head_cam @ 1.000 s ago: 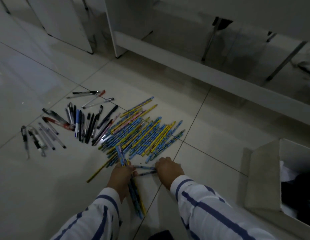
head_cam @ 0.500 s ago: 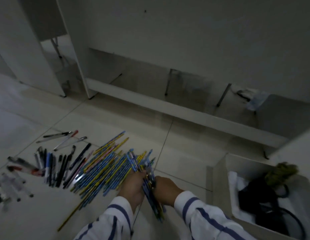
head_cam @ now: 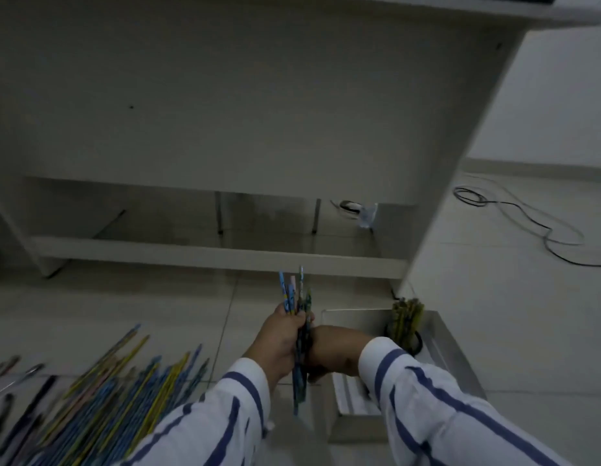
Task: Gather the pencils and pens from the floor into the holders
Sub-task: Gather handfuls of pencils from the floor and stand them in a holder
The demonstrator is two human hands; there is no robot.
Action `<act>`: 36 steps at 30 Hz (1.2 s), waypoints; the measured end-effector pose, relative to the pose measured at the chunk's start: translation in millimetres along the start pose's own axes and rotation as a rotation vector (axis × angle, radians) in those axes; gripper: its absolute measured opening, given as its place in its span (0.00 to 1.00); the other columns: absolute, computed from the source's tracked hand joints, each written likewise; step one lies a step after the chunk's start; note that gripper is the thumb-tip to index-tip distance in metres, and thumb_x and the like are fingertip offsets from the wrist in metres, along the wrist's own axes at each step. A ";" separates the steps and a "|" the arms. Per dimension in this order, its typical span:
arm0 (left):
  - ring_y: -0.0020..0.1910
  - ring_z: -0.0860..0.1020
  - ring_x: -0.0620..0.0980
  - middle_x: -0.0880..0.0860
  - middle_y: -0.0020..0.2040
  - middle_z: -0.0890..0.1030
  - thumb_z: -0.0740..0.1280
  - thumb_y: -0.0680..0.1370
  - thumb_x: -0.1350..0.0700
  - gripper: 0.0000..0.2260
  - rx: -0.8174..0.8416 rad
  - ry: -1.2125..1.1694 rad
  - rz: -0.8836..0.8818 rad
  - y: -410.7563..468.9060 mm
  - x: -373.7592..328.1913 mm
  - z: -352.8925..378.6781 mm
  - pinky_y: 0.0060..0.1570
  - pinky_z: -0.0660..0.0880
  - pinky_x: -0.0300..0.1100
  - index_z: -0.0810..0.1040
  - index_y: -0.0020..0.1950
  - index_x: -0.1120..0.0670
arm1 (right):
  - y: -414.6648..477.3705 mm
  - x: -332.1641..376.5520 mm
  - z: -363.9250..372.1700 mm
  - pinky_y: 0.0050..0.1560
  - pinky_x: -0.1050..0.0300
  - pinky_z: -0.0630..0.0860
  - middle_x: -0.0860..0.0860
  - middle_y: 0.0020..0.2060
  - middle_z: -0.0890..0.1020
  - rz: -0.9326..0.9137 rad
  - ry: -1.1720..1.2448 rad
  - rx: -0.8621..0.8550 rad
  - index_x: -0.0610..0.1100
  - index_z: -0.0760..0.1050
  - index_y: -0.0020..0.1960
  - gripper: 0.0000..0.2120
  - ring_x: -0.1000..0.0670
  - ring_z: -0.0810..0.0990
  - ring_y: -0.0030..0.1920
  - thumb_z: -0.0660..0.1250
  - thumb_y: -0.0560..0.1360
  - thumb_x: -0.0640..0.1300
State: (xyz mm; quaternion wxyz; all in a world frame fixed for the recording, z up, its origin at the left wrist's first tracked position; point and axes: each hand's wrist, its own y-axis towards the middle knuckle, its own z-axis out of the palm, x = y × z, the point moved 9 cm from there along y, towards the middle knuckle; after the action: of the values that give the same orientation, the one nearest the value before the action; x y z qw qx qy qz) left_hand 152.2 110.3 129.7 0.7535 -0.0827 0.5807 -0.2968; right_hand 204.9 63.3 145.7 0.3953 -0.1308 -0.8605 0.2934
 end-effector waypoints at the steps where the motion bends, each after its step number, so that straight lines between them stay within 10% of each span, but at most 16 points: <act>1: 0.40 0.75 0.53 0.56 0.42 0.78 0.57 0.81 0.65 0.08 0.025 0.031 0.007 1.5 -0.6 14.1 0.42 0.73 0.44 0.73 0.50 0.55 | -5.0 -6.1 -7.9 0.61 0.47 0.76 0.35 0.59 0.78 -0.013 0.068 -0.003 0.31 0.73 0.61 0.14 0.43 0.81 0.50 0.61 0.78 0.36; 10: 0.51 0.76 0.56 0.56 0.50 0.78 0.58 0.81 0.61 0.09 0.165 0.342 0.104 35.3 7.3 139.6 0.61 0.72 0.52 0.72 0.59 0.53 | -26.1 -82.5 -93.2 0.54 0.53 0.79 0.36 0.58 0.79 -0.011 0.338 -0.227 0.34 0.75 0.59 0.13 0.43 0.80 0.51 0.63 0.76 0.33; 14: 0.52 0.77 0.58 0.59 0.51 0.79 0.58 0.80 0.63 0.11 0.215 0.306 0.090 41.0 23.1 191.1 0.58 0.74 0.53 0.73 0.60 0.55 | -25.8 -121.8 -138.4 0.56 0.55 0.75 0.40 0.59 0.79 0.063 -0.077 -0.411 0.38 0.75 0.62 0.15 0.42 0.78 0.58 0.62 0.77 0.40; 21: 0.47 0.73 0.58 0.60 0.45 0.75 0.51 0.71 0.72 0.20 0.318 0.421 0.065 66.9 41.0 251.8 0.37 0.69 0.43 0.71 0.54 0.54 | -14.7 -190.5 -188.3 0.43 0.59 0.70 0.40 0.52 0.82 0.146 -0.003 -0.609 0.40 0.77 0.57 0.14 0.41 0.80 0.51 0.67 0.72 0.44; 36: 0.55 0.77 0.60 0.62 0.55 0.79 0.52 0.69 0.78 0.27 0.264 0.422 0.037 116.1 112.6 259.4 0.50 0.77 0.49 0.75 0.58 0.56 | 15.7 -265.0 -181.2 0.51 0.59 0.73 0.41 0.57 0.79 0.191 0.137 -0.674 0.41 0.76 0.60 0.14 0.42 0.79 0.56 0.65 0.75 0.42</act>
State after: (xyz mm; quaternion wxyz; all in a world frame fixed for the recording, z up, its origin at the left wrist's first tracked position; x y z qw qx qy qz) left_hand 449.5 86.0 63.0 0.6250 0.0908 0.6830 -0.3669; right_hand 515.1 27.3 69.6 0.3576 -0.3529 -0.8644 0.0192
